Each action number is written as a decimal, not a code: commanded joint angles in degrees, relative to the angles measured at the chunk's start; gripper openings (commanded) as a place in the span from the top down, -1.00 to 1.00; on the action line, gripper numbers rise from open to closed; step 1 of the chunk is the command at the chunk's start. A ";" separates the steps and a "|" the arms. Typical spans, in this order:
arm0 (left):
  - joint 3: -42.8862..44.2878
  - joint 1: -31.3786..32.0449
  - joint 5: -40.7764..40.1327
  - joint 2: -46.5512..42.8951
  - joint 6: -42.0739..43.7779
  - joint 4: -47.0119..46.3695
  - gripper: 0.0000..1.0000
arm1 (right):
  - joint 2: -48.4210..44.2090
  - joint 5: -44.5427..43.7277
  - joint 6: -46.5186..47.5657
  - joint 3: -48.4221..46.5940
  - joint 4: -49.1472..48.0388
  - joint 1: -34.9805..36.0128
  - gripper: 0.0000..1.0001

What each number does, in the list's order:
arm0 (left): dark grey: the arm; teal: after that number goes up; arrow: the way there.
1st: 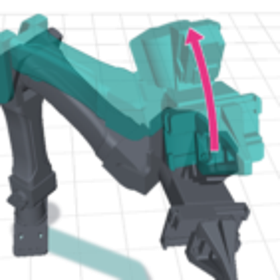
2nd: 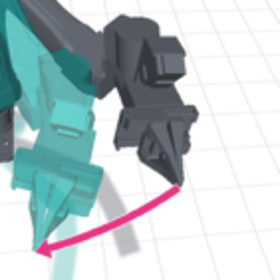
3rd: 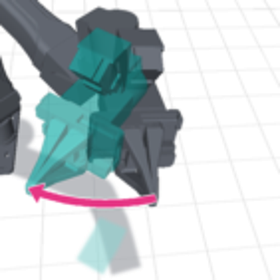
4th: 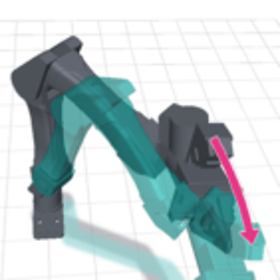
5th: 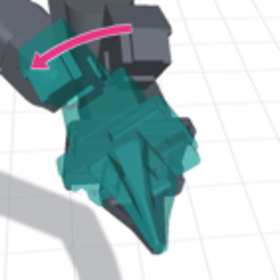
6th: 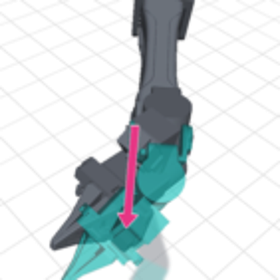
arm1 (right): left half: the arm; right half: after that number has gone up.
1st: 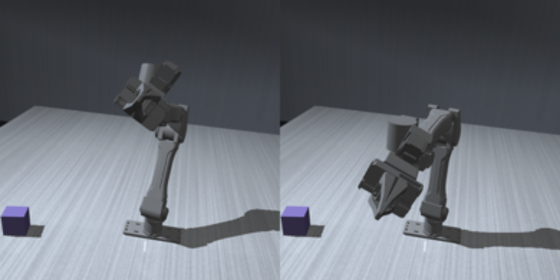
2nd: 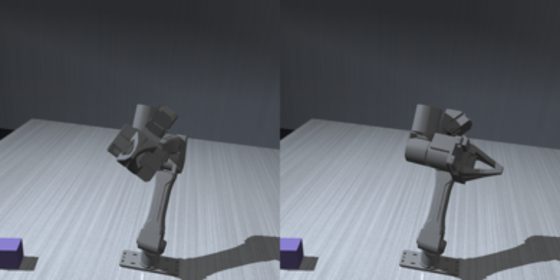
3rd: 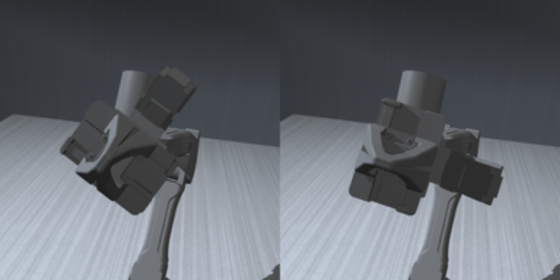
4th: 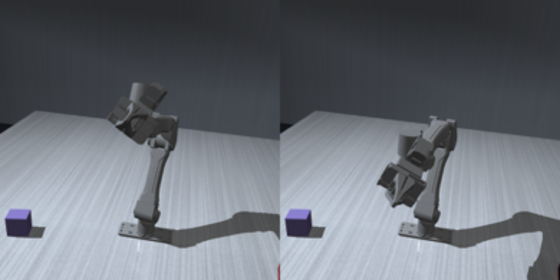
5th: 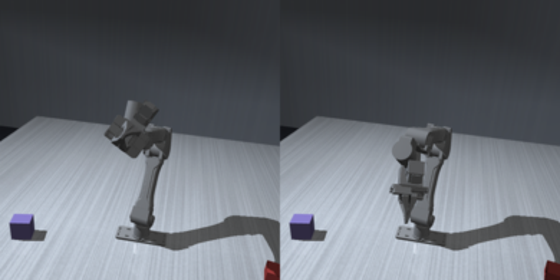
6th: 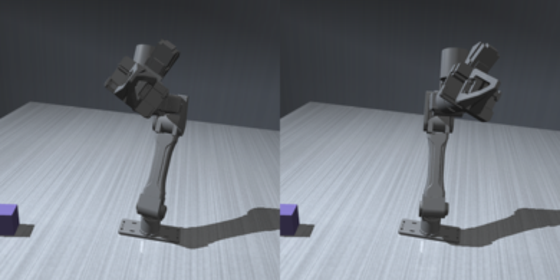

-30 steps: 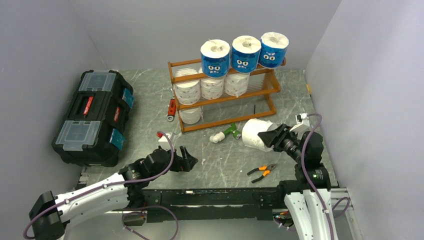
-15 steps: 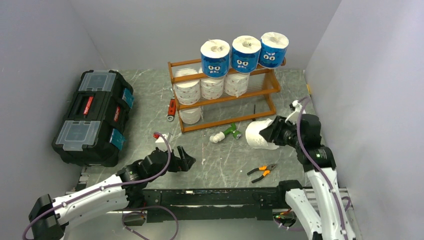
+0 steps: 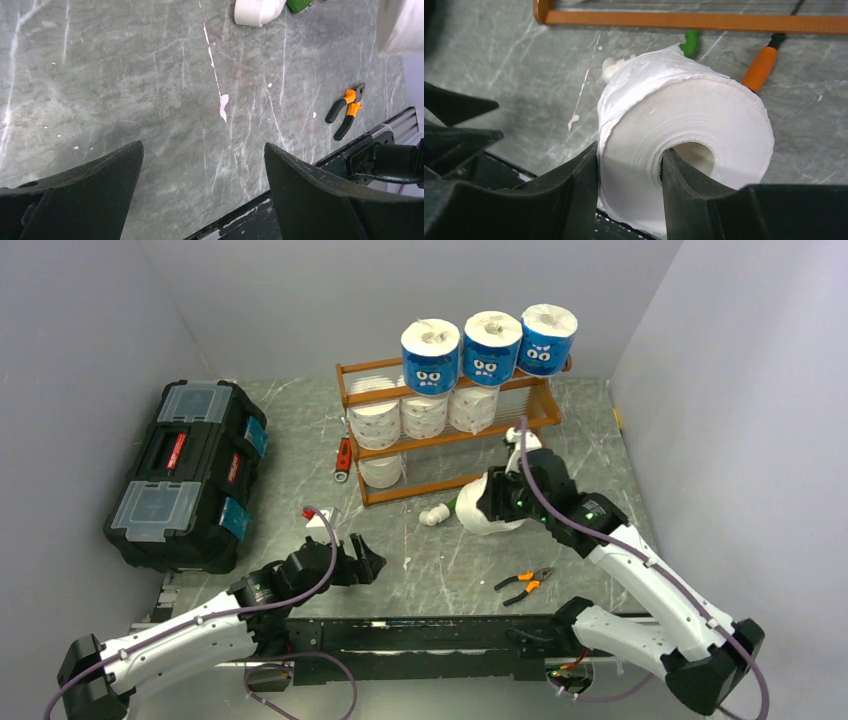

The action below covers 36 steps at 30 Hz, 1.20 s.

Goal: Place and organize the paper towels onto the shelf
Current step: Adjust the paper towel at the center of the board.

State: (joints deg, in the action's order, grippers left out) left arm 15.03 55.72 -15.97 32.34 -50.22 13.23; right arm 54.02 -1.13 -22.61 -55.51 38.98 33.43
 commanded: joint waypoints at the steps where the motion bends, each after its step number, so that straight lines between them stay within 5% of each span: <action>1: 1.47 0.20 -2.76 -1.83 1.14 1.03 -0.95 | 1.98 -13.87 -0.08 -2.73 0.39 10.54 0.40; 8: 1.41 0.17 -3.67 -2.18 1.35 2.46 -0.96 | 10.29 -24.14 -4.91 -2.54 3.32 25.26 0.40; 24: 0.12 0.17 -4.84 -4.26 1.08 3.51 -0.98 | 19.94 -19.42 -5.97 -1.04 -0.29 28.13 0.22; 36: 0.40 0.17 -4.86 -3.25 0.49 4.08 -0.99 | 16.47 -17.93 -7.29 -4.08 2.90 28.23 -0.71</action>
State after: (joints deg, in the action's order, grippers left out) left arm 15.00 55.72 -19.73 28.73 -50.06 17.34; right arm 73.93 -18.94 -28.82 -55.64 41.58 61.39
